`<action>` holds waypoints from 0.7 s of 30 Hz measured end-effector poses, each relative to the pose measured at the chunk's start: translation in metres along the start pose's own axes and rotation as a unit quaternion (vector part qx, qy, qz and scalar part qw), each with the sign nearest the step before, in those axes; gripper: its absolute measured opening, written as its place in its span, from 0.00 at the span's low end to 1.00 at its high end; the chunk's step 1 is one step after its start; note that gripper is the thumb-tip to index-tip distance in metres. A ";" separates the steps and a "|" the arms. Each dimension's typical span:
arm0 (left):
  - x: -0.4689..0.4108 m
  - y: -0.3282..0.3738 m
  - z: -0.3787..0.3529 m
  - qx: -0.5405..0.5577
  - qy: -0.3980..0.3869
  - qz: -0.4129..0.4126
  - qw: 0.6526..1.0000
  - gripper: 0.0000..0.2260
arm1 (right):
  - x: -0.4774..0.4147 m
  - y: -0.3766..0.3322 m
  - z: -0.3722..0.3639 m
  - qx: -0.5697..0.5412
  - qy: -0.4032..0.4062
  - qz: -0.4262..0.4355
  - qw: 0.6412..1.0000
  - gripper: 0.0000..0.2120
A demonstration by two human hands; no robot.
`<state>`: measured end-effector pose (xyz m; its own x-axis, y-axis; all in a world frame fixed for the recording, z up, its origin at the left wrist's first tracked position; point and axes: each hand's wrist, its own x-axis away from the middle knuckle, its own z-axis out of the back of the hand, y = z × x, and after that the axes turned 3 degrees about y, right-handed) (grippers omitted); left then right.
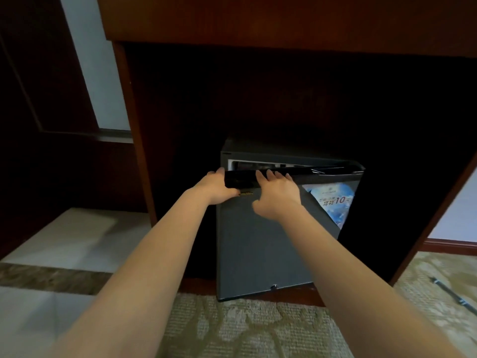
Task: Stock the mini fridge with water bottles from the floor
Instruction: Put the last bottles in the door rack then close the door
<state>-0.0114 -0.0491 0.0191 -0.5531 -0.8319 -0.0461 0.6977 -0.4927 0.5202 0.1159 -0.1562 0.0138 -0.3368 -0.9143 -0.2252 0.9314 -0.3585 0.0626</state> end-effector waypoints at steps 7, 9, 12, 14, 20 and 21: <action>-0.051 -0.006 -0.009 -0.025 0.047 0.023 0.998 0.29 | -0.034 -0.010 -0.026 0.061 0.022 -0.013 0.998 0.43; -0.063 -0.007 -0.012 -0.042 0.056 0.023 0.997 0.29 | -0.044 -0.010 -0.032 0.087 0.017 -0.014 0.996 0.44; -0.077 -0.008 -0.017 -0.044 0.055 0.011 0.997 0.28 | -0.058 -0.009 -0.039 0.096 0.029 -0.019 0.995 0.44; -0.084 -0.011 -0.020 -0.029 0.050 0.006 0.998 0.29 | -0.064 -0.009 -0.041 0.080 0.035 -0.028 0.996 0.44; -0.089 -0.013 -0.017 -0.008 0.021 0.008 1.000 0.31 | -0.067 -0.010 -0.036 0.061 0.020 -0.036 0.997 0.44; -0.088 -0.012 -0.015 -0.015 0.013 0.012 1.000 0.31 | -0.067 -0.009 -0.035 0.061 0.016 -0.036 0.997 0.44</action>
<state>0.0359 0.0263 0.0042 -0.5241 -0.8498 -0.0553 0.7241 -0.4789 0.4962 0.1345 -0.0849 -0.0059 -0.3950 -0.8796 -0.2650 0.8809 -0.4446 0.1626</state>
